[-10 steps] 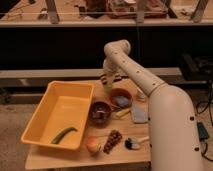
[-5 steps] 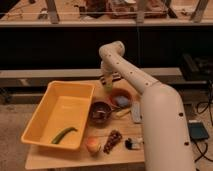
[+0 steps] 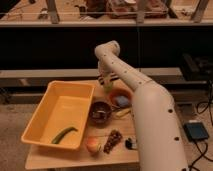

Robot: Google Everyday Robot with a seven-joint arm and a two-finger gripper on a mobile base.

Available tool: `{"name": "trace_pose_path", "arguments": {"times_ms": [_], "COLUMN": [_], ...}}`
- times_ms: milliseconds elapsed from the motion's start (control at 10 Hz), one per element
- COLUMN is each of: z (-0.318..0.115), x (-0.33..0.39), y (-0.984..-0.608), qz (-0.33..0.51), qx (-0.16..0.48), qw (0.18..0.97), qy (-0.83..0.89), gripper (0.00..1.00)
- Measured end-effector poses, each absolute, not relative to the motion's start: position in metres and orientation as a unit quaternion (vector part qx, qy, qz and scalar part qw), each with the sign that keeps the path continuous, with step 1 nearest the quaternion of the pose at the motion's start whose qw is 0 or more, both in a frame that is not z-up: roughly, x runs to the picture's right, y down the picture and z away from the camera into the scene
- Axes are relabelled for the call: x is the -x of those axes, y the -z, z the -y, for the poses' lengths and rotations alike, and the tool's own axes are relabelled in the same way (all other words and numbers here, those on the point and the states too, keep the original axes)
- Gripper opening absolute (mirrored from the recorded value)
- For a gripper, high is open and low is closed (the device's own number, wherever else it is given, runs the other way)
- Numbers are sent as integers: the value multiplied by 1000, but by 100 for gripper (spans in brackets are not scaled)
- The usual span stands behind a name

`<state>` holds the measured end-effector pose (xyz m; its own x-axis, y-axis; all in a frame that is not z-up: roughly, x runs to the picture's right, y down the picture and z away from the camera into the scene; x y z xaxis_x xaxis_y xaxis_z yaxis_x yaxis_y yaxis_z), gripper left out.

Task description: Place eraser in plastic cup

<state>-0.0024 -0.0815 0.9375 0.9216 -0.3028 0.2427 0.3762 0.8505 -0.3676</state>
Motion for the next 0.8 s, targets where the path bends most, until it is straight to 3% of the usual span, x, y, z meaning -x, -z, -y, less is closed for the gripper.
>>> {"name": "trace_pose_path", "arguments": {"times_ms": [400,800], "z": [78,72], "x": [6,6], "y": [-948,-955], "qz": [81,70], "qx": [219,234], "qw": [955,951], "qy": [182,189], "gripper": [20,56]}}
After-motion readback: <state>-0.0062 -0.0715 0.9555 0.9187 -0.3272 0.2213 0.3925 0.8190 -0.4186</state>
